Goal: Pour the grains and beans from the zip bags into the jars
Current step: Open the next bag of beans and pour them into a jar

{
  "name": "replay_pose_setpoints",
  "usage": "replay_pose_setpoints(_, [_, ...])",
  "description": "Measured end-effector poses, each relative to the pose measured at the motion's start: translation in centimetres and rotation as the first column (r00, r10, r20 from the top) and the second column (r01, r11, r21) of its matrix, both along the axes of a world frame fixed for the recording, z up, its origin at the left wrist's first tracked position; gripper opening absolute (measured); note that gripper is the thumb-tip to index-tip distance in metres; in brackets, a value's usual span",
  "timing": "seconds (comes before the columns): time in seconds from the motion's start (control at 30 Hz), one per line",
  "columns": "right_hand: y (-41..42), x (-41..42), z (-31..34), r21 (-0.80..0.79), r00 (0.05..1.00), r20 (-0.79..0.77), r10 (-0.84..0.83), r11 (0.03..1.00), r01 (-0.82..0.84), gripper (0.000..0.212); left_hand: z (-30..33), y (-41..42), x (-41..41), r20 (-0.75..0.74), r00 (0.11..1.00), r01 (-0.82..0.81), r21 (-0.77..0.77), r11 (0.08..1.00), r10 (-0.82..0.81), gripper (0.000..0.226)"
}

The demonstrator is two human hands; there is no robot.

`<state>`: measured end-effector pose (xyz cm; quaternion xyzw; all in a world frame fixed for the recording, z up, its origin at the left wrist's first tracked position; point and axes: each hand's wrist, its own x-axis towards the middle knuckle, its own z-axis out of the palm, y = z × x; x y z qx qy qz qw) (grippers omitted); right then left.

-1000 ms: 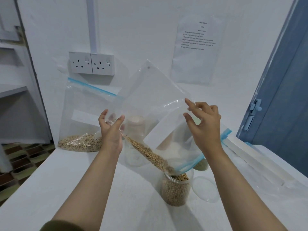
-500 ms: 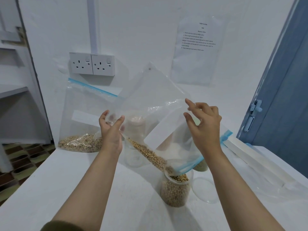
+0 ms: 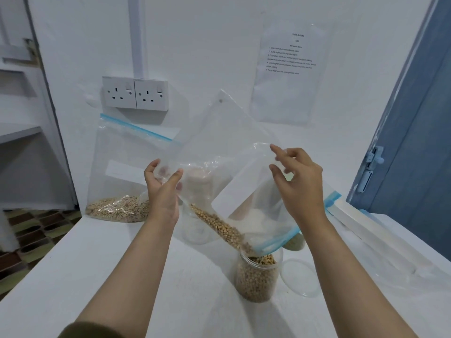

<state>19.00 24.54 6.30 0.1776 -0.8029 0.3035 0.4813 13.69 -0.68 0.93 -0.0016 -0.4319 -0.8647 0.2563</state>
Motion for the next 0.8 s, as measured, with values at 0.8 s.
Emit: replay_pose_setpoints(0.8, [-0.1, -0.1, 0.2, -0.101, 0.996, 0.074, 0.051, 0.994, -0.044, 0.044, 0.1, 0.1, 1.1, -0.017, 1.0, 0.008, -0.069, 0.998, -0.009, 0.048])
